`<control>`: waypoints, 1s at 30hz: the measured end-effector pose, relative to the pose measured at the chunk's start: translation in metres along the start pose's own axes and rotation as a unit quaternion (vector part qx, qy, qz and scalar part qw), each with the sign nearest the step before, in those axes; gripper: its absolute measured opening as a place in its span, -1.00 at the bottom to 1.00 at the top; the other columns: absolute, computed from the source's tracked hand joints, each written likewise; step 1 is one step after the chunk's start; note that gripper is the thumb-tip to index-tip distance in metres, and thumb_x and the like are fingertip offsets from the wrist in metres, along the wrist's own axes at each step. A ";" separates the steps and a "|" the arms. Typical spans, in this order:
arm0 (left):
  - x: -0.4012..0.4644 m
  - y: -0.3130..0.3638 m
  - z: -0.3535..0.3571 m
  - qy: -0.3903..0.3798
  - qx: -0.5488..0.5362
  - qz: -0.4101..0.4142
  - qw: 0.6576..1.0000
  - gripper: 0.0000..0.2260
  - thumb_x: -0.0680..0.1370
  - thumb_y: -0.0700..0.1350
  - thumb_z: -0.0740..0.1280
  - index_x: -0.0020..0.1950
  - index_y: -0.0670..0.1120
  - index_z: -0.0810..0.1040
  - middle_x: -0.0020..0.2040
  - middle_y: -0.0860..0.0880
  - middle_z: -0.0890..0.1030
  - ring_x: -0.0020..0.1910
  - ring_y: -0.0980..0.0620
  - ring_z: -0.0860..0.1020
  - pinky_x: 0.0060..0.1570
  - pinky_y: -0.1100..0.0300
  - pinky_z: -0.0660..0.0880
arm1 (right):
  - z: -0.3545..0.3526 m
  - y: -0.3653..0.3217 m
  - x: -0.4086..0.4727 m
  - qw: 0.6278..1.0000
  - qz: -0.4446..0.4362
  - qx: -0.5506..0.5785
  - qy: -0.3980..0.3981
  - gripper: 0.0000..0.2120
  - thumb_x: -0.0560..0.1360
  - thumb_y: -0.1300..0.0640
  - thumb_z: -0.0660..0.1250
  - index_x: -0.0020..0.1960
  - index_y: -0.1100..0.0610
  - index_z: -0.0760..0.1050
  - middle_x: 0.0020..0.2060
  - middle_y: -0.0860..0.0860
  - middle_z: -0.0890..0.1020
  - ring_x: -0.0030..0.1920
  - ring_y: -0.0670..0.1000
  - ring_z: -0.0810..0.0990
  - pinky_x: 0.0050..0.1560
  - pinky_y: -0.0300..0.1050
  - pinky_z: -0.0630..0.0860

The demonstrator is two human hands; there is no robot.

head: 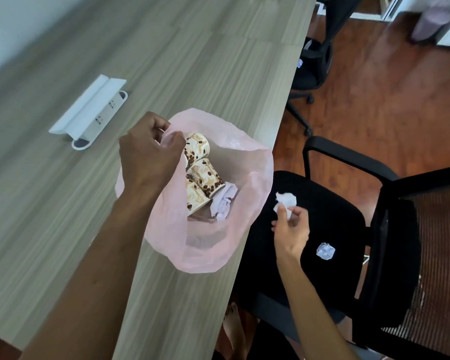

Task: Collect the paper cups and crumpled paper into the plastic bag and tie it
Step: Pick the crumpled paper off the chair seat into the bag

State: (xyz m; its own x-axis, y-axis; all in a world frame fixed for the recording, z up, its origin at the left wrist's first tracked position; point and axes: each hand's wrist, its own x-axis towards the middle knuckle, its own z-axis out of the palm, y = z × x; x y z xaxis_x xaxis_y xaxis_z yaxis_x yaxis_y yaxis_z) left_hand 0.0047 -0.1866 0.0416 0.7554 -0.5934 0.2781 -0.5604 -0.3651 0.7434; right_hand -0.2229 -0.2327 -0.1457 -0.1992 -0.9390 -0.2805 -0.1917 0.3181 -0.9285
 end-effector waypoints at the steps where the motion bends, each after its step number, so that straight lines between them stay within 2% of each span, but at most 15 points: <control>1: 0.001 0.002 0.001 -0.005 -0.004 -0.002 1.000 -0.94 0.43 -0.11 0.40 -0.17 -0.04 0.54 -0.23 -0.08 0.62 -0.23 0.00 0.53 -0.27 0.26 0.40 | 0.001 -0.023 -0.011 0.998 -0.046 0.031 -0.012 -0.86 0.50 -0.10 0.37 -0.07 -0.10 0.43 -0.18 0.06 0.62 -0.24 0.11 0.64 -0.15 0.07 0.63; 3: 0.003 0.007 0.004 -0.016 -0.012 -0.003 1.000 -0.93 0.43 -0.12 0.41 -0.15 -0.05 0.55 -0.22 -0.09 0.63 -0.24 -0.03 0.55 -0.24 0.20 0.44 | 0.010 -0.060 -0.034 0.988 -0.127 0.068 -0.051 -0.86 0.52 0.00 0.39 -0.04 -0.01 0.45 -0.22 0.07 0.60 -0.29 0.07 0.58 -0.23 -0.01 0.59; 5: 0.004 0.012 0.008 -0.023 -0.014 -0.004 1.000 -0.92 0.43 -0.11 0.43 -0.14 -0.06 0.56 -0.25 -0.05 0.61 -0.24 -0.04 0.55 -0.22 0.16 0.46 | 0.026 -0.085 -0.050 0.975 -0.178 0.045 -0.121 -0.89 0.51 0.06 0.41 -0.04 -0.02 0.48 -0.22 -0.06 0.60 -0.34 -0.13 0.54 -0.28 -0.25 0.53; 7: 0.004 0.018 0.012 -0.027 -0.018 -0.005 0.999 -0.91 0.43 -0.10 0.44 -0.13 -0.06 0.57 -0.28 0.00 0.58 -0.25 -0.02 0.54 -0.22 0.18 0.45 | 0.045 -0.098 -0.055 0.944 -0.189 -0.010 -0.269 -0.87 0.51 0.07 0.41 0.05 -0.03 0.55 0.01 -0.09 0.61 -0.24 -0.18 0.58 -0.22 -0.43 0.46; 9: 0.003 0.022 0.016 -0.030 -0.023 -0.001 0.999 -0.92 0.42 -0.11 0.43 -0.13 -0.06 0.57 -0.29 0.01 0.57 -0.26 0.00 0.54 -0.24 0.22 0.43 | 0.058 -0.098 -0.049 0.880 -0.211 -0.128 -0.407 -0.74 0.52 0.01 0.38 0.21 -0.09 0.57 0.30 -0.06 0.47 0.00 -0.13 0.58 0.00 -0.39 0.45; 10: 0.003 0.023 0.018 -0.032 -0.025 0.003 0.999 -0.92 0.42 -0.11 0.42 -0.13 -0.06 0.57 -0.28 -0.01 0.59 -0.26 0.00 0.54 -0.24 0.22 0.43 | 0.060 -0.095 -0.044 0.856 -0.217 -0.173 -0.437 -0.71 0.52 -0.01 0.37 0.24 -0.12 0.57 0.36 -0.05 0.42 0.11 -0.04 0.56 0.10 -0.30 0.45; 11: 0.002 0.024 0.020 -0.034 -0.027 0.006 0.999 -0.92 0.42 -0.11 0.42 -0.14 -0.06 0.56 -0.27 -0.02 0.60 -0.26 0.00 0.55 -0.23 0.22 0.44 | 0.058 -0.096 -0.041 0.853 -0.213 -0.183 -0.441 -0.72 0.53 -0.01 0.36 0.23 -0.13 0.58 0.36 -0.04 0.42 0.15 0.04 0.55 0.15 -0.20 0.47; 13: 0.001 0.024 0.023 -0.041 -0.032 0.007 0.999 -0.92 0.42 -0.10 0.42 -0.16 -0.04 0.55 -0.29 0.03 0.58 -0.27 0.01 0.55 -0.24 0.23 0.43 | 0.045 -0.097 -0.034 0.891 -0.192 -0.126 -0.391 -0.78 0.54 0.05 0.36 0.17 -0.09 0.63 0.24 -0.07 0.56 -0.02 0.05 0.63 0.05 -0.17 0.54; 15: 0.000 0.024 0.029 -0.048 -0.036 0.005 0.998 -0.92 0.41 -0.10 0.42 -0.16 -0.03 0.55 -0.33 0.09 0.55 -0.31 0.06 0.52 -0.26 0.27 0.40 | 0.026 -0.094 -0.024 0.933 -0.190 -0.069 -0.299 -0.84 0.54 0.10 0.36 0.07 0.00 0.68 0.04 -0.15 0.66 -0.27 -0.09 0.61 -0.16 -0.27 0.54; 18: -0.004 0.025 0.041 -0.061 -0.038 -0.002 0.997 -0.92 0.42 -0.11 0.42 -0.14 -0.04 0.55 -0.36 0.11 0.51 -0.37 0.13 0.46 -0.28 0.28 0.38 | 0.001 -0.080 -0.001 0.970 -0.176 -0.057 -0.159 -0.87 0.54 0.09 0.34 -0.02 0.05 0.66 -0.12 -0.14 0.67 -0.33 -0.18 0.51 -0.25 -0.36 0.44; 22: -0.013 0.028 0.059 -0.081 -0.043 -0.005 0.996 -0.92 0.42 -0.11 0.41 -0.16 -0.05 0.54 -0.37 0.09 0.51 -0.39 0.16 0.44 -0.31 0.33 0.36 | -0.014 -0.048 0.023 0.983 -0.139 -0.103 -0.067 -0.86 0.55 0.00 0.27 -0.04 0.01 0.58 -0.17 -0.10 0.60 -0.24 -0.11 0.56 -0.15 -0.18 0.55; 25: -0.016 0.032 0.071 -0.095 -0.050 -0.006 0.994 -0.92 0.42 -0.11 0.41 -0.17 -0.02 0.52 -0.37 0.11 0.51 -0.36 0.13 0.47 -0.29 0.30 0.38 | -0.016 -0.011 0.041 0.986 -0.082 -0.146 -0.027 -0.88 0.55 -0.02 0.25 -0.04 -0.01 0.52 -0.12 -0.07 0.56 -0.13 -0.04 0.57 -0.06 -0.05 0.58; 27: -0.017 0.036 0.078 -0.098 -0.048 -0.006 0.994 -0.92 0.42 -0.11 0.41 -0.17 -0.03 0.53 -0.36 0.10 0.52 -0.34 0.10 0.48 -0.27 0.25 0.40 | -0.016 0.022 0.055 0.971 -0.052 -0.229 -0.044 -0.86 0.55 -0.01 0.25 0.04 0.01 0.50 -0.01 0.00 0.53 0.02 0.06 0.54 0.01 -0.05 0.52; 30: -0.016 0.039 0.086 -0.091 -0.035 -0.001 0.995 -0.92 0.42 -0.11 0.41 -0.16 -0.05 0.53 -0.29 -0.01 0.59 -0.31 0.03 0.52 -0.24 0.17 0.44 | -0.012 0.070 0.075 0.925 0.044 -0.360 -0.116 -0.67 0.55 -0.03 0.25 0.30 -0.02 0.41 0.26 0.14 0.42 0.24 0.21 0.40 0.17 0.04 0.42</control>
State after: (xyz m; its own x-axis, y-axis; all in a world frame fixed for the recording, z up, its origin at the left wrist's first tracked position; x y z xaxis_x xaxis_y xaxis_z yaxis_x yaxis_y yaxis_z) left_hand -0.0579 -0.2529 0.0141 0.6788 -0.7150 0.1672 -0.5291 -0.3183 0.7866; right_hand -0.2625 -0.2799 -0.2287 -0.0480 -0.8815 -0.4697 -0.7914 0.3205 -0.5205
